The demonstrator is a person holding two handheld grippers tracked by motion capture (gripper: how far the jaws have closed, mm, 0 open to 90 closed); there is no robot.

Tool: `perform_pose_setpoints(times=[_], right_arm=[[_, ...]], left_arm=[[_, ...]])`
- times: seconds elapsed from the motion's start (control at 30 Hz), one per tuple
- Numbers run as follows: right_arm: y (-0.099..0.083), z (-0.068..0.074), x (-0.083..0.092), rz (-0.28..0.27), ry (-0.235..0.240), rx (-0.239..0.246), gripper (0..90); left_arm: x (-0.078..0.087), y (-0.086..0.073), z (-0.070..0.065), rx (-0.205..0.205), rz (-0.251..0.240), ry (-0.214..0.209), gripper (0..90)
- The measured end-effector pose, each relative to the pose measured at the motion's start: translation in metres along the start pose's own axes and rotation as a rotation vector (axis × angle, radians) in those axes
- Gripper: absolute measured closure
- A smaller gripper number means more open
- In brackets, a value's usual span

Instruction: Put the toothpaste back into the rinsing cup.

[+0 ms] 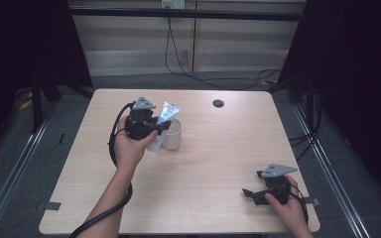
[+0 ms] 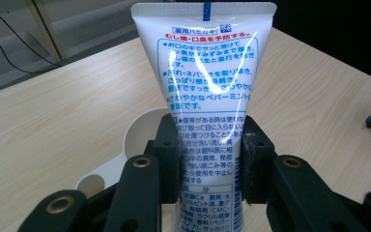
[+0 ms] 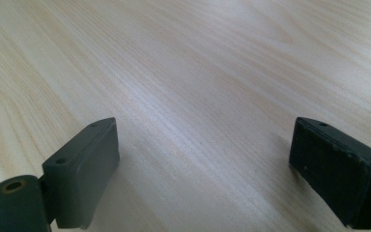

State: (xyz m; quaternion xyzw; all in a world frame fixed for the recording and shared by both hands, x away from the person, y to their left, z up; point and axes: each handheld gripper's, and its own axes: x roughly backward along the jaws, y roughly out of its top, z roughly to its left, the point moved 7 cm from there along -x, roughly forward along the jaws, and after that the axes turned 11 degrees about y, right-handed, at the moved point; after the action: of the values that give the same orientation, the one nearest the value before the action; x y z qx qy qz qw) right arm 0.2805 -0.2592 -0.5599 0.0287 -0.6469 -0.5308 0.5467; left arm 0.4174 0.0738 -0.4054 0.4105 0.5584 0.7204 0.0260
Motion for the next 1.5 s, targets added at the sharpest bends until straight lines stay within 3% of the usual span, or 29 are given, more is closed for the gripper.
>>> perform_pose_setpoints(times=[0.37, 0.47, 0.67, 0.73, 1.5], right_arm=[[0.0, 0.0, 0.0, 0.0, 0.0, -0.001, 9.9], [0.0, 0.0, 0.0, 0.0, 0.0, -0.001, 9.9], [0.0, 0.0, 0.0, 0.0, 0.0, 0.0, 9.9], [0.0, 0.0, 0.0, 0.0, 0.0, 0.0, 9.9], [0.0, 0.0, 0.0, 0.0, 0.0, 0.0, 9.9]], left_arm=[[-0.007, 0.005, 0.002, 0.016, -0.021, 0.016, 67.1], [-0.008, 0.006, 0.003, 0.001, -0.019, 0.016, 67.1], [-0.01, 0.011, 0.004, 0.027, -0.035, 0.018, 67.0], [-0.01, 0.012, 0.005, 0.016, -0.033, 0.018, 67.0], [-0.021, 0.024, 0.012, 0.055, -0.094, 0.031, 67.0]])
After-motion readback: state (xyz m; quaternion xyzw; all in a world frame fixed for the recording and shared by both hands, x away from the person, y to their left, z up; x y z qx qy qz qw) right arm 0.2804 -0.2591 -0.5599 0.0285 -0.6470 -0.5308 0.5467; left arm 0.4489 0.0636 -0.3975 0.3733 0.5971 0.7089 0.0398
